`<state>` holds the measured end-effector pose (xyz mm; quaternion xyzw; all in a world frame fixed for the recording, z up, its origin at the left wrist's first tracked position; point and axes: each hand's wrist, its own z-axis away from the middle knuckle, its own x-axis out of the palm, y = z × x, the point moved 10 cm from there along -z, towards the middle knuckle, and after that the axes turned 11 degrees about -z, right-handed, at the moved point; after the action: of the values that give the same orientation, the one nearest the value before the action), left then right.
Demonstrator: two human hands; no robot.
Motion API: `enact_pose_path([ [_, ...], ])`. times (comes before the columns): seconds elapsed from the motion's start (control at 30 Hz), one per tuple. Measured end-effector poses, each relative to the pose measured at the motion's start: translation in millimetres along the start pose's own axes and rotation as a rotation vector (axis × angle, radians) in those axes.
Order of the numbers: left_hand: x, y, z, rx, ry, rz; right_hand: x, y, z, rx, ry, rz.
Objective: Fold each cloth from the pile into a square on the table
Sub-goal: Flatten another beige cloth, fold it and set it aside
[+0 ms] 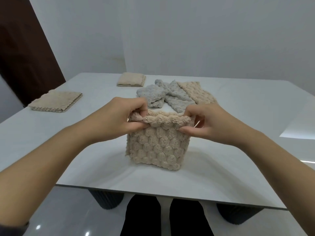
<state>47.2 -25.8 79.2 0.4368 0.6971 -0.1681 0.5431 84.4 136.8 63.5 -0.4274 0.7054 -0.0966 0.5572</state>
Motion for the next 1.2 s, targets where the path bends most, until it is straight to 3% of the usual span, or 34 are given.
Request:
enact_pose_path([
  [0.27,-3.2,-13.2,-0.5,-0.146,-0.105,0.063,-2.7,-6.3,-4.0,-0.022,0.073,-0.268],
  [0.37,-2.5,-13.9,-3.5,-0.171,-0.116,0.154,6.8,9.6,-6.0,0.146,0.073,-0.641],
  [0.43,0.7,-17.7,-3.1,-0.221,-0.095,0.306,25.5,19.3,-2.9,0.252,0.002,-0.709],
  [0.5,11.6,-22.4,0.2,-0.246,-0.166,0.326,34.5,26.1,0.4,0.313,-0.011,-0.694],
  [0.6,41.3,-19.0,8.4,-0.277,-0.423,0.356,32.8,16.0,-6.4,0.276,0.001,-0.574],
  [0.67,38.4,-13.8,0.0,-0.307,-0.354,0.436,30.7,3.5,-15.4,0.242,-0.018,-0.529],
  [0.73,24.8,-8.6,-12.1,-0.307,-0.179,0.502,29.5,-1.0,-20.2,0.257,-0.053,-0.501],
  [0.87,8.4,-25.5,-7.4,-0.379,0.063,0.611,37.0,23.1,-6.2,0.394,-0.207,-0.381],
  [0.93,16.5,-41.9,4.3,-0.434,0.012,0.572,28.3,36.2,-1.0,0.434,-0.11,-0.483],
  [1.07,52.5,-26.5,18.8,-0.391,-0.456,0.409,20.3,37.9,-6.4,0.402,0.022,-0.636],
  [1.13,53.7,-9.8,9.2,-0.355,-0.459,0.437,25.2,26.9,-14.6,0.353,0.006,-0.575],
  [1.2,41.2,-1.6,-7.8,-0.323,-0.298,0.411,26.4,15.1,-20.8,0.304,-0.005,-0.534],
])
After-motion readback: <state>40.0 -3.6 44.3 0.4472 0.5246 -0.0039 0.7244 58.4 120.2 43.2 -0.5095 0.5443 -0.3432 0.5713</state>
